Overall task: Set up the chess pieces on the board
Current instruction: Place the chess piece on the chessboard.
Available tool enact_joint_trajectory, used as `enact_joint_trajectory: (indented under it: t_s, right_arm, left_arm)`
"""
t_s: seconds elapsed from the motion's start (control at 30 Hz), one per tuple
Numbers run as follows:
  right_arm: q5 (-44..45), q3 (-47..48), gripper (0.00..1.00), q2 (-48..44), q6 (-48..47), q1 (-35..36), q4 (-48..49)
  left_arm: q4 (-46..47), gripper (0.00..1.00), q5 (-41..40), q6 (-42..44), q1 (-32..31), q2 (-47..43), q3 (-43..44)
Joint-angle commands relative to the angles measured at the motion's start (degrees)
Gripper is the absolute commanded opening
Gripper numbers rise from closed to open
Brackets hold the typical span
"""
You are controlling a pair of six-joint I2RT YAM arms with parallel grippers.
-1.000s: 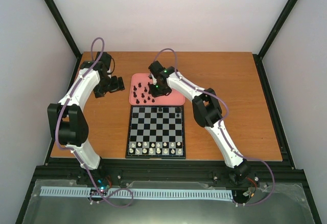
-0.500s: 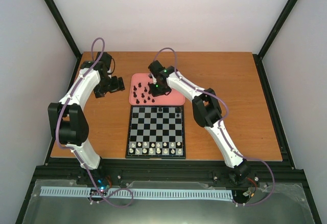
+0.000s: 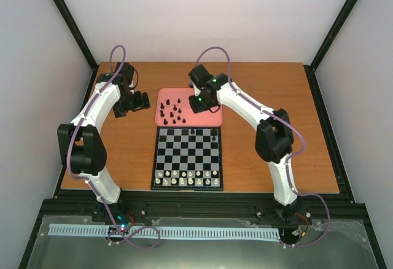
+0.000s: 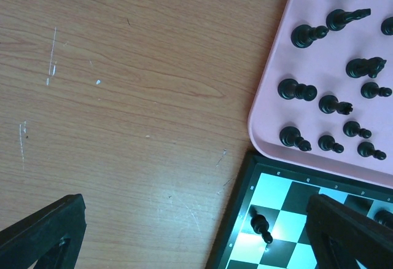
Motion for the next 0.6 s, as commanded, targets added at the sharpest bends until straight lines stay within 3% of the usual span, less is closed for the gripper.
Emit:
enact_joint_trajectory:
  t_s: [0.0,0.27,0.57]
  right_arm:
    - [1.1,-12.3,0.04,-7.7,1.2,1.1,0.4]
    - [-0.9,-26.7,0.04,-16.4,4.6,5.7,2.2]
    - [-0.6,-29.7,0.04,-14.4,6.7,5.9,4.3]
  left_arm:
    - [0.6,1.0,1.1,-0.9,-0.1,-2.4,0.9]
    - [1.2,1.0,1.8,-1.1,-0.1,-3.6,-0.5]
    - [1.0,1.0,2.0,-1.1,-0.1,-3.7,-0.6]
